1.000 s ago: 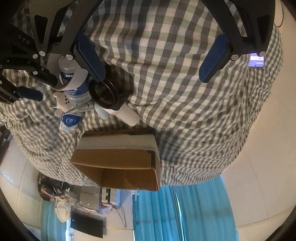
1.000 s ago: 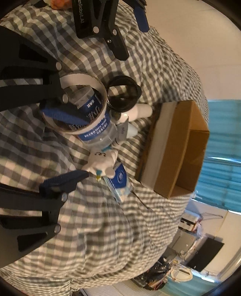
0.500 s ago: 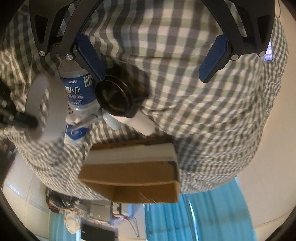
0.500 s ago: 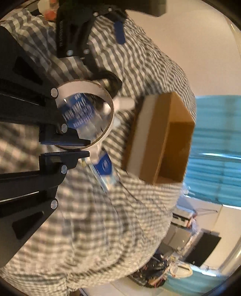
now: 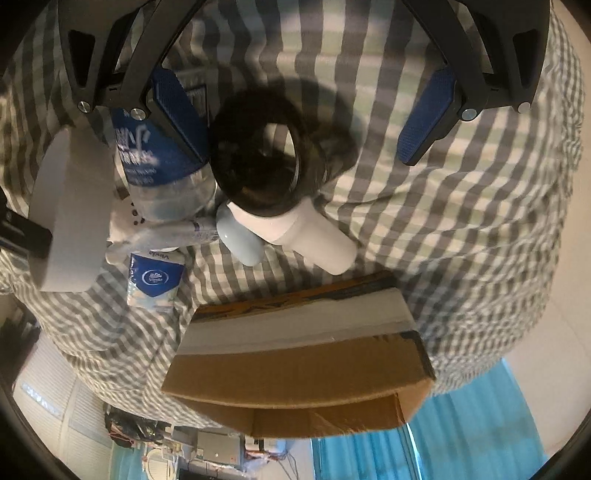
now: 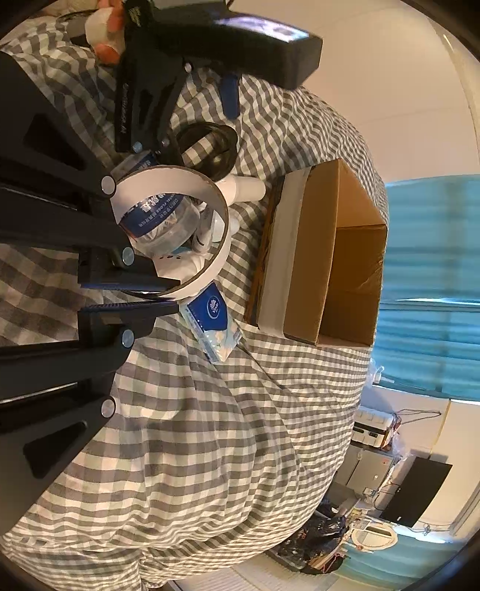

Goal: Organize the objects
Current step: 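Grasp the white tape roll with the right tool while the left tool approaches the black cup, then grasp the black lens-hood cup with the left tool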

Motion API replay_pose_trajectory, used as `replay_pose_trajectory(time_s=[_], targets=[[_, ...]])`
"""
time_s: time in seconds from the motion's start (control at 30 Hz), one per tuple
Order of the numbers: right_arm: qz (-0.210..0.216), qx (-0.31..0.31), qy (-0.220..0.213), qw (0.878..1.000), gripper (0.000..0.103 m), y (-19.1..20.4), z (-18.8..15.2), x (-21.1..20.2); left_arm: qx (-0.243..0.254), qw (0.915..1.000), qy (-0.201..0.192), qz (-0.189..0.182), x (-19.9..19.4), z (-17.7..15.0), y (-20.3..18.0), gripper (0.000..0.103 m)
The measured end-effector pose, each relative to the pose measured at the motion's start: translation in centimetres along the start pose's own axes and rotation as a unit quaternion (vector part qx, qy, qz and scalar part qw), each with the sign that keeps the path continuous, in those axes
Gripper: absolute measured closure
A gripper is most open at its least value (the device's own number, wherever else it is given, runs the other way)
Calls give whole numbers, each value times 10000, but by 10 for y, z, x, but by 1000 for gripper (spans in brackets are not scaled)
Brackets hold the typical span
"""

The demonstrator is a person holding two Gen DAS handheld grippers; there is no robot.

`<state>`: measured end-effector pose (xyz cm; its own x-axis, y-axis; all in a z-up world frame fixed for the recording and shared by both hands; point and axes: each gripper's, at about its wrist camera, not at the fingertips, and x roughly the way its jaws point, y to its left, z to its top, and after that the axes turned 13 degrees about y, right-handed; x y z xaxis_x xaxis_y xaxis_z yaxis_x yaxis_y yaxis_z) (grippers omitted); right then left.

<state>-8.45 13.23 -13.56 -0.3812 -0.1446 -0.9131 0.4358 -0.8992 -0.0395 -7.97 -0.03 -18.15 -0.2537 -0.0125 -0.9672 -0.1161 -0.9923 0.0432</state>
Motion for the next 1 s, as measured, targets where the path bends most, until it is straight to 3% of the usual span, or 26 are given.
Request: replay_pose_trajectory(time_s=[0.17,0.23,0.27,0.67,1.0], targets=[[64,60,38,10000,98,-3,-2,4,-70,9998,62,-185,6,1,4,1],[64,58,31,10000,98,-2,-3,4,-32,9997,33,-231,3,-1,4,10],[59,57,29,10000,98,-3,-3,4,-4,9996,24,-284,2,-2,4,21],[-163,46,-208,9996,98,2,-9,-17,-39,9987,-270,-428,-24,-13,3,21],[-380,4,-510,9980,98,10,-14,-50,-72,9957,-821,-431,-68,-21,0,21]])
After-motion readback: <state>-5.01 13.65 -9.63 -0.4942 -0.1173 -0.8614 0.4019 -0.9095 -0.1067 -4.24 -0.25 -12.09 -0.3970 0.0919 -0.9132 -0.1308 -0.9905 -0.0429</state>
